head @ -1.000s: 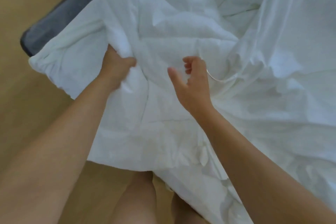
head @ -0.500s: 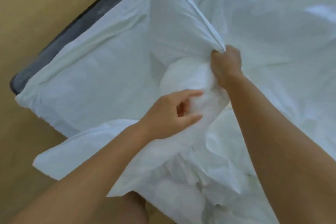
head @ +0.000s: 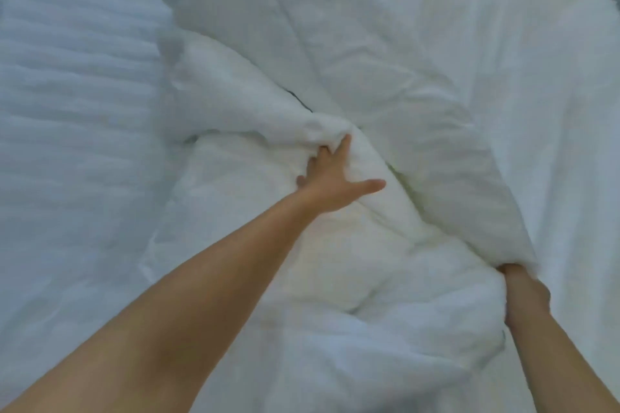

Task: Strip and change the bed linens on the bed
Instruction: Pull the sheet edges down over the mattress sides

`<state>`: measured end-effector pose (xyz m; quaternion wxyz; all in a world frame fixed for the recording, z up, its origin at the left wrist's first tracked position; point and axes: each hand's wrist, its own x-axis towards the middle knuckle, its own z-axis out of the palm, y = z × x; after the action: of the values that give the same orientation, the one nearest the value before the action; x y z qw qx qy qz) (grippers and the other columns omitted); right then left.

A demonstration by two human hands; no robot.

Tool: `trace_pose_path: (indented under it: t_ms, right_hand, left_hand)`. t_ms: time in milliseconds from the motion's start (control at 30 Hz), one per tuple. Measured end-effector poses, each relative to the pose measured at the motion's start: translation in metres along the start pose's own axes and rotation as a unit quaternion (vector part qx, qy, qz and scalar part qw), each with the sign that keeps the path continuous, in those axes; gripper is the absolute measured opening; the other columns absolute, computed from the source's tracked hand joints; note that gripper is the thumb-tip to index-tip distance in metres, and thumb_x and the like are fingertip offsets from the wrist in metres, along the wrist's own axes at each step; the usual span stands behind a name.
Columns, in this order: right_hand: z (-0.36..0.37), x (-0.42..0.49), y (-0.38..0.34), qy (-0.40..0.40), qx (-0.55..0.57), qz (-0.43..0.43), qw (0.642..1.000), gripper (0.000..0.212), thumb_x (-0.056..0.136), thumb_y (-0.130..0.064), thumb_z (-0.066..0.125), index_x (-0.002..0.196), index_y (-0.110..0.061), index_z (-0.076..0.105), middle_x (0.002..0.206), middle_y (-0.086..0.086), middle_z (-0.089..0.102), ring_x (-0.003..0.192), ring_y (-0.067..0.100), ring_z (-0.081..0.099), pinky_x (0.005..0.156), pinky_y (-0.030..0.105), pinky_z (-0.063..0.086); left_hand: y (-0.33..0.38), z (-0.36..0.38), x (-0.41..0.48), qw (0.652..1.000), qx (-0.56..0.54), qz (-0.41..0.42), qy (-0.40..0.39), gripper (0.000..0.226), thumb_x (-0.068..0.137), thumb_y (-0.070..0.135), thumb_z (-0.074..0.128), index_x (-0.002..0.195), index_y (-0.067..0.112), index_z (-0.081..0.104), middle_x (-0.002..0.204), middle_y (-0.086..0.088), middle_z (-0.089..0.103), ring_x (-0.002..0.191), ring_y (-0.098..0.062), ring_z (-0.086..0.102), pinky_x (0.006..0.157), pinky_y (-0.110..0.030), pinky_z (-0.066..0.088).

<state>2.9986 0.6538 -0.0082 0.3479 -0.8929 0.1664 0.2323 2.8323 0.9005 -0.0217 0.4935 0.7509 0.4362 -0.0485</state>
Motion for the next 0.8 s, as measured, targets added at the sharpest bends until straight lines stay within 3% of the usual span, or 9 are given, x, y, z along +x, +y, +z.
trace_pose_path:
  t_ms: [100,267,400,500,733,800]
  right_hand:
    - [-0.011,0.021,0.040,-0.030,0.061,0.044,0.997,0.017,0.081,-0.012,0.060,0.094,-0.001,0.056,0.083,0.013,0.057,0.070,0.026,0.053,0.061,0.032,0.041]
    - [0.014,0.029,0.042,-0.024,0.018,-0.013,0.999,0.033,0.084,-0.023,0.058,0.109,-0.002,0.050,0.100,0.011,0.054,0.087,0.028,0.053,0.073,0.033,0.040]
    - [0.032,0.012,0.034,0.029,-0.093,-0.107,0.989,0.050,0.083,-0.016,0.056,0.127,0.000,0.040,0.128,0.020,0.043,0.114,0.038,0.044,0.090,0.044,0.039]
    - [0.055,-0.013,0.016,0.044,-0.145,-0.192,0.970,0.054,0.081,-0.016,0.055,0.130,-0.001,0.037,0.135,0.019,0.038,0.121,0.039,0.036,0.097,0.049,0.034]
    - [0.119,-0.081,-0.030,-0.032,-0.251,-0.268,0.930,0.066,0.086,-0.030,0.054,0.144,-0.012,0.027,0.148,0.018,0.024,0.135,0.036,0.025,0.111,0.051,0.019]
    - [0.145,-0.110,-0.039,-0.093,-0.241,-0.309,0.915,0.065,0.087,-0.028,0.054,0.144,-0.012,0.027,0.148,0.014,0.026,0.135,0.034,0.026,0.110,0.047,0.022]
  left_hand:
    - [0.017,0.065,0.006,0.991,0.123,0.028,-0.045,0.104,0.073,0.076,0.053,0.149,0.038,-0.007,0.159,0.005,-0.014,0.146,-0.028,-0.010,0.112,-0.056,0.002]
    - [0.008,0.101,-0.001,0.976,0.208,0.057,-0.042,0.098,0.077,0.073,0.051,0.150,0.035,-0.002,0.159,0.003,-0.012,0.146,-0.023,-0.012,0.114,-0.050,-0.002]
    - [0.001,0.081,-0.009,0.986,0.140,0.082,-0.024,0.087,0.084,0.057,0.057,0.151,0.029,0.009,0.160,0.000,0.002,0.147,-0.019,0.002,0.117,-0.040,0.006]
    - [-0.012,0.052,-0.022,0.988,0.108,0.109,0.019,0.075,0.089,0.043,0.058,0.151,0.024,0.019,0.159,0.000,0.014,0.146,-0.016,0.009,0.116,-0.032,0.010]
    - [-0.083,-0.028,-0.060,0.981,0.150,0.071,0.098,0.066,0.092,0.035,0.054,0.149,0.019,0.025,0.157,-0.001,0.021,0.146,-0.018,0.010,0.115,-0.030,0.008]
    - [-0.106,-0.047,-0.071,0.979,0.150,0.066,0.123,0.065,0.092,0.035,0.054,0.148,0.018,0.026,0.157,-0.002,0.022,0.146,-0.018,0.010,0.116,-0.032,0.007]
